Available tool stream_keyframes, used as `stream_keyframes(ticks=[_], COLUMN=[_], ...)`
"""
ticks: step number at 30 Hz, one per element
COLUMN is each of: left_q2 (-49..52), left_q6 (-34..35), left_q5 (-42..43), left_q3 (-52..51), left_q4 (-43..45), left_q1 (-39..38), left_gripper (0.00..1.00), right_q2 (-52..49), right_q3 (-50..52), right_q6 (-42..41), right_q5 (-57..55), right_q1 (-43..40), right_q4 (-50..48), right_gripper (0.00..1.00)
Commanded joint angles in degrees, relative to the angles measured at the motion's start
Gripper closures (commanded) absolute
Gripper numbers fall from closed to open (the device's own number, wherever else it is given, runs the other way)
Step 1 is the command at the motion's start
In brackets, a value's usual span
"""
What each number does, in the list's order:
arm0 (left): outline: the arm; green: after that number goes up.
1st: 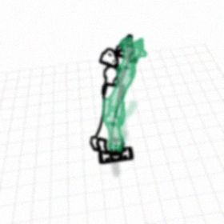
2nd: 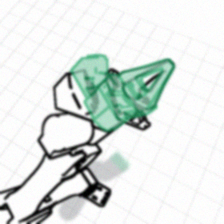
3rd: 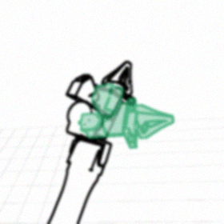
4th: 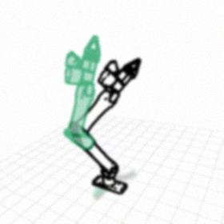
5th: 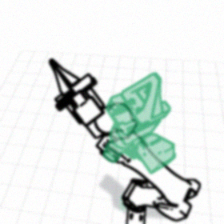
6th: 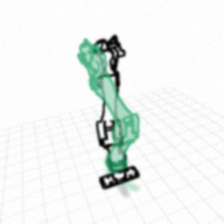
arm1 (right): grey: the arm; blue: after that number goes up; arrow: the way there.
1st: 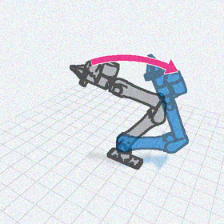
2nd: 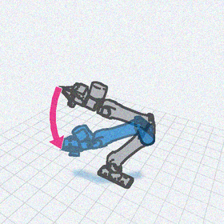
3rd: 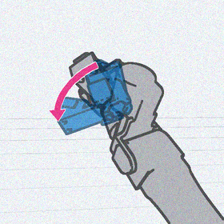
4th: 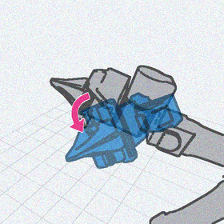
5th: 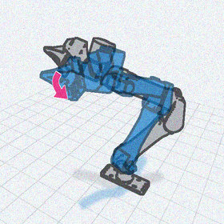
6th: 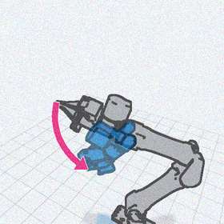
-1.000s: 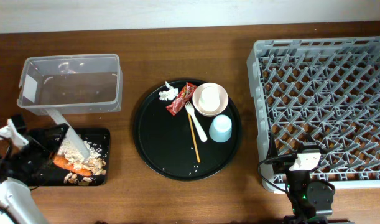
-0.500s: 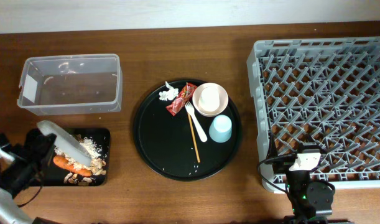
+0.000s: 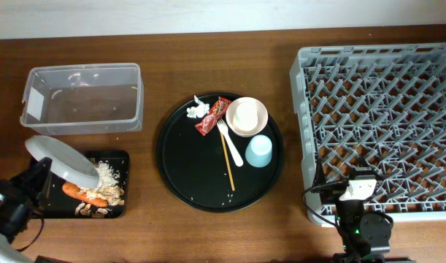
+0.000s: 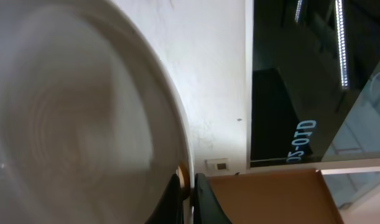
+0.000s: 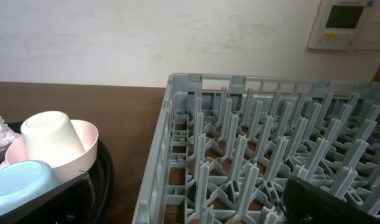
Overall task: Sort waste into correct bins and load items into the dishwasher rack
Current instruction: 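Tilt the plate to dump rice and mushrooms onto the black tray, then carry the emptied plate back and set it on the round tray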
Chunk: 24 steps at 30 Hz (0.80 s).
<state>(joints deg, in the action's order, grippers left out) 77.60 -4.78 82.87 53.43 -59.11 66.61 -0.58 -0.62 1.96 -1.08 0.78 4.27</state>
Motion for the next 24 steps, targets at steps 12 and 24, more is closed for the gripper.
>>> stream_keyframes(ticks=[12, 24], left_q2=[-10.64, -14.56], left_q6=[-0.48, 8.98], left_q5=[-6.34, -43.43], left_q3=[5.64, 24.57], left_q4=[-3.96, -4.98], left_q1=[-2.32, -58.64], left_gripper=[1.0, 1.0], right_q2=[0.39, 0.37], right_q3=[0.31, 0.31], right_q6=[0.2, 0.2], right_q5=[-0.7, -0.7], right_q1=[-0.42, -0.42], right_q4=[0.31, 0.31], right_gripper=[0.02, 0.01])
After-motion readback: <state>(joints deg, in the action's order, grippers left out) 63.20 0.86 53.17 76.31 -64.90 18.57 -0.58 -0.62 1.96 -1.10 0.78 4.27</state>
